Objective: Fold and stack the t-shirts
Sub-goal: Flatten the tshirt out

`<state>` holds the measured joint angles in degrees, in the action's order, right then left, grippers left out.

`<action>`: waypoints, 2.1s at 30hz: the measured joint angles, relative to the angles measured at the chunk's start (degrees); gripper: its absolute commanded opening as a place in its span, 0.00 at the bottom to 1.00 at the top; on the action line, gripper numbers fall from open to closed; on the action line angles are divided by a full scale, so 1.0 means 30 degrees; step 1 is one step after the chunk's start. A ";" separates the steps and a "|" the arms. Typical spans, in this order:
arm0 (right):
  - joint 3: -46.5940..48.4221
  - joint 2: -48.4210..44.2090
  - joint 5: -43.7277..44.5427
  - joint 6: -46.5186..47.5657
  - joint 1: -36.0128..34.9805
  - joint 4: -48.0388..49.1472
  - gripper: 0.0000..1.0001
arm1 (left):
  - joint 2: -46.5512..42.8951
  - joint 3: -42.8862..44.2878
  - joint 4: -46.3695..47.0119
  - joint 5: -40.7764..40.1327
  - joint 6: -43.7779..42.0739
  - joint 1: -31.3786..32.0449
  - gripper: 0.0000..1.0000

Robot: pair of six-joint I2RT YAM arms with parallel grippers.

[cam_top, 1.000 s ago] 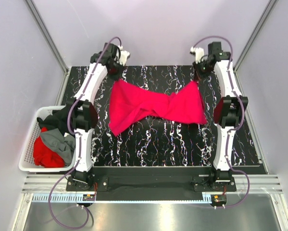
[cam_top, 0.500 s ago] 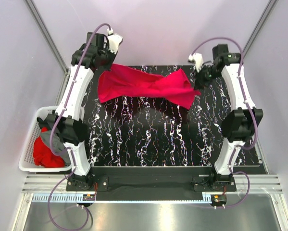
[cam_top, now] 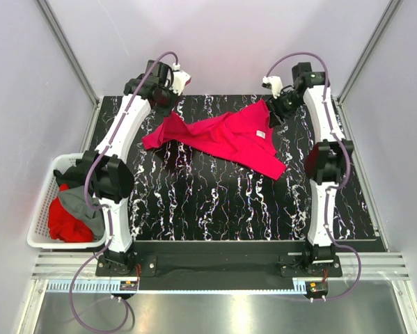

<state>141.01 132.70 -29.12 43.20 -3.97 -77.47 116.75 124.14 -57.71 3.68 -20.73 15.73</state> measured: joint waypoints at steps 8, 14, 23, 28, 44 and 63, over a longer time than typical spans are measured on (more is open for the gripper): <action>0.2790 0.5377 0.0838 -0.1450 0.0073 0.0357 0.52 | 0.0044 -0.0415 -0.0015 0.0000 0.0007 0.0080 0.00; 0.2419 0.5734 0.0641 -0.2885 0.0131 0.1574 0.54 | 0.0044 -0.0940 -0.0022 0.0000 0.0000 0.0117 0.00; 0.4277 0.6951 0.0379 -0.4284 0.0168 0.3257 0.57 | 0.0036 -0.1836 -0.0095 -0.0007 0.0000 0.0240 0.00; 0.4568 0.8014 0.0495 -0.4728 0.0168 0.4044 0.57 | 0.0000 -0.2091 -0.0189 -0.0073 -0.0007 0.0393 0.00; 0.5384 0.8896 0.0372 -0.5355 0.0102 0.4954 0.49 | -0.0007 -0.2229 -0.0313 -0.0306 -0.0109 0.0852 0.00; 0.4554 0.8138 0.1202 -0.5180 0.0007 0.5289 0.07 | 0.0000 -0.2025 -0.0459 -0.0809 -0.0459 0.1326 0.00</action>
<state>154.67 157.12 -25.52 27.66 -3.95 -61.60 116.75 118.06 -59.09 1.26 -22.11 19.70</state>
